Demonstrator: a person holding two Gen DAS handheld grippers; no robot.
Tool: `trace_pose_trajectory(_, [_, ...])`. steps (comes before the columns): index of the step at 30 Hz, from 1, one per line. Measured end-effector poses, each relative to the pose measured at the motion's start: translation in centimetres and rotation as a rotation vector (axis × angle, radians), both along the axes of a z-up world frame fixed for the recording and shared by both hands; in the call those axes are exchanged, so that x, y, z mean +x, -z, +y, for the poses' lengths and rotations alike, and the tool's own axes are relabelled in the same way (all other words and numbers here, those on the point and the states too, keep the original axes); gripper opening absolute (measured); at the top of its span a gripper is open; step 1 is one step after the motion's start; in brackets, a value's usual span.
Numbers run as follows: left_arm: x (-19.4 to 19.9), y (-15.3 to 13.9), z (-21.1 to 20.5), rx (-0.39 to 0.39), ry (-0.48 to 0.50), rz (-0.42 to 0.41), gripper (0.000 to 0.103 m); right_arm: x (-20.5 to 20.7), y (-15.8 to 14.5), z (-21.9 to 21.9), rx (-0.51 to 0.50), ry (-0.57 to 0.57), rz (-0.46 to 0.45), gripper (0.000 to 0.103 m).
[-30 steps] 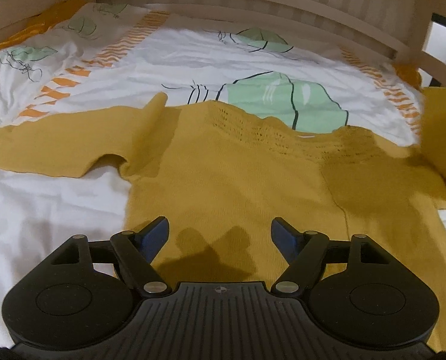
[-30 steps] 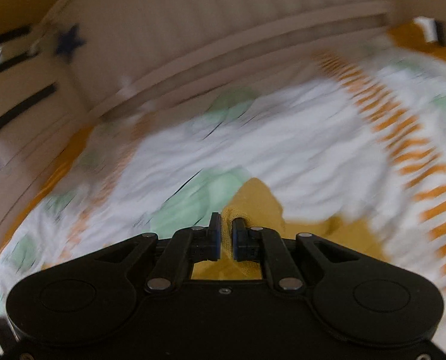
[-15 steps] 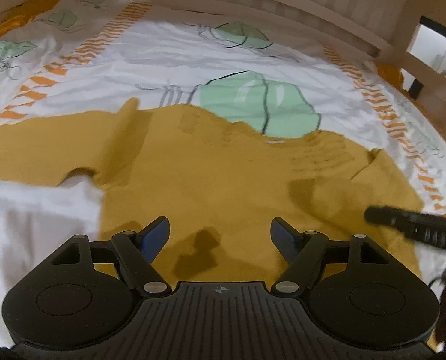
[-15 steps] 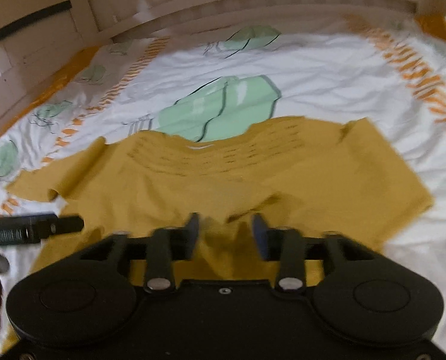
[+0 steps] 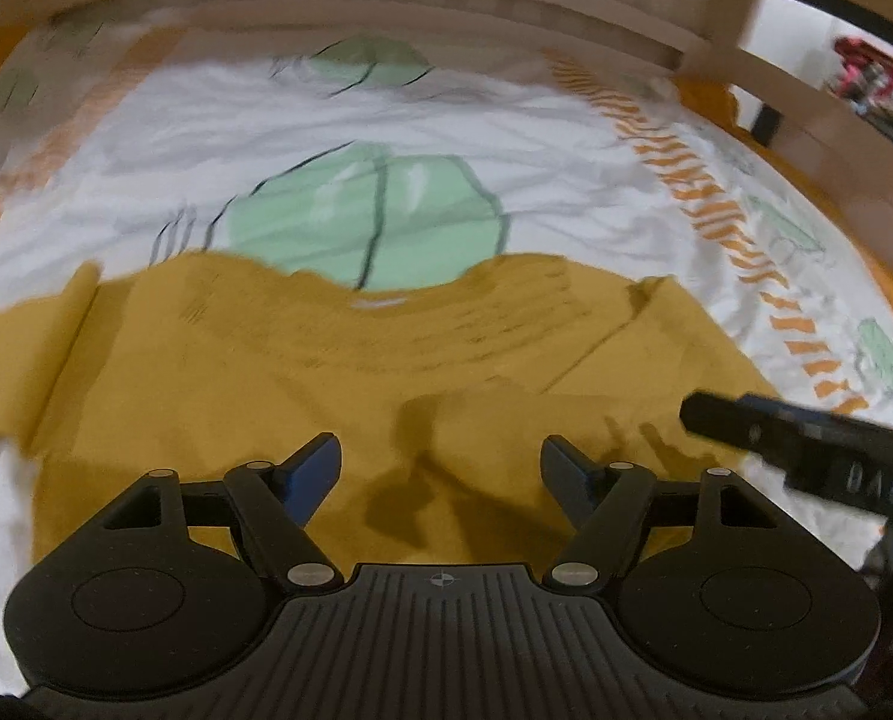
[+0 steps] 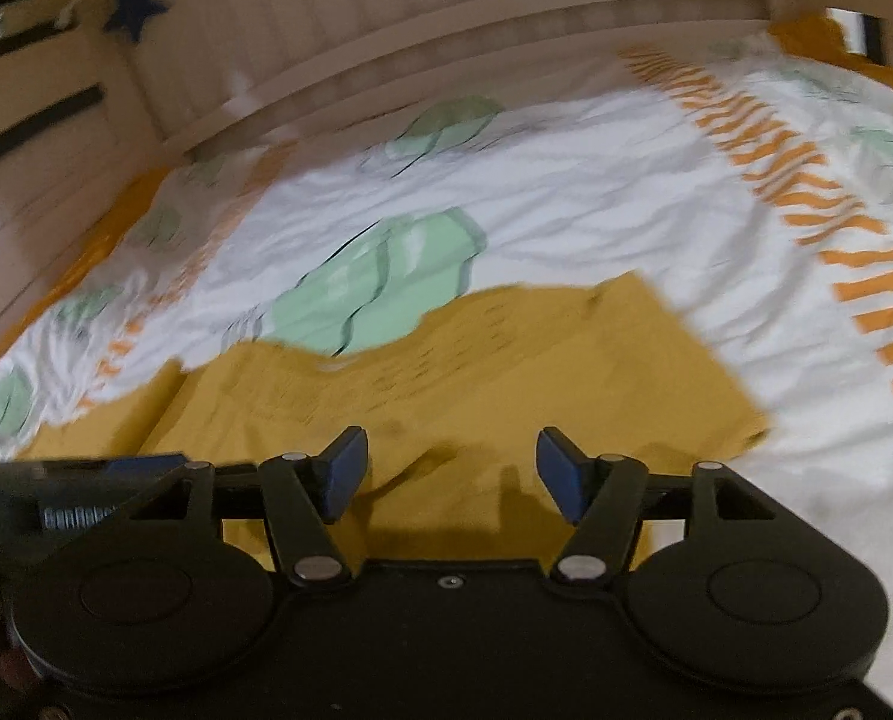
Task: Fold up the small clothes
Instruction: 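Fold the held sleeve across the sweater body with the right gripper, then open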
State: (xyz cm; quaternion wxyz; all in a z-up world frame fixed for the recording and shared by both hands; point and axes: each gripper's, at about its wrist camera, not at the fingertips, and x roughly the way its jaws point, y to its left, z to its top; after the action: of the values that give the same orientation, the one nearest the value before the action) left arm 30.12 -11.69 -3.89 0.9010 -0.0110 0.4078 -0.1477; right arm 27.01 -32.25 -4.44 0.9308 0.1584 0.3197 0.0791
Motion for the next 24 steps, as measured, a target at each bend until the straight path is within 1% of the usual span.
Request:
trace_pose_trajectory(3, [-0.4, 0.0, -2.4, 0.008, 0.021, -0.033, 0.073, -0.2, -0.5, -1.9, 0.018, 0.06, 0.0, 0.068])
trace_pose_trajectory(6, [-0.5, 0.7, -4.7, 0.028, 0.039, -0.037, 0.073, -0.2, -0.3, -3.5, 0.023, 0.11, 0.015, 0.069])
trace_pose_trajectory(8, [-0.6, 1.4, -5.8, 0.073, 0.045, -0.044, 0.073, -0.1, 0.0, -4.1, 0.03, 0.129, 0.032, 0.069])
trace_pose_trajectory(9, [-0.7, 1.6, -6.2, 0.103, 0.04, -0.06, 0.073, 0.0, 0.1, -4.3, 0.036, 0.133, 0.039, 0.069])
trace_pose_trajectory(11, [-0.9, 2.1, -6.4, 0.179, -0.007, -0.086, 0.067, 0.1, 0.2, -4.5, 0.047, 0.136, 0.046, 0.069])
trace_pose_trajectory(12, [-0.9, 2.3, -6.0, 0.2, -0.036, -0.08, 0.067, 0.1, 0.2, -4.6, 0.049, 0.134, 0.046, 0.069])
trace_pose_trajectory(14, [-1.0, 2.7, -4.3, 0.195, -0.1, -0.042, 0.067, 0.1, 0.2, -4.6, 0.054, 0.127, 0.048, 0.069])
trace_pose_trajectory(17, [-1.6, 3.2, -0.8, 0.156, -0.17, 0.02, 0.067, 0.1, 0.4, -4.6, 0.065, 0.112, 0.054, 0.069])
trace_pose_trajectory(19, [-2.1, 3.6, 1.4, 0.133, -0.196, 0.057, 0.067, 0.2, 0.5, -4.4, 0.072, 0.102, 0.058, 0.069])
trace_pose_trajectory(24, [-2.8, 4.0, 4.8, 0.076, -0.249, 0.138, 0.067, 0.3, 0.8, -3.8, 0.066, 0.077, 0.067, 0.069])
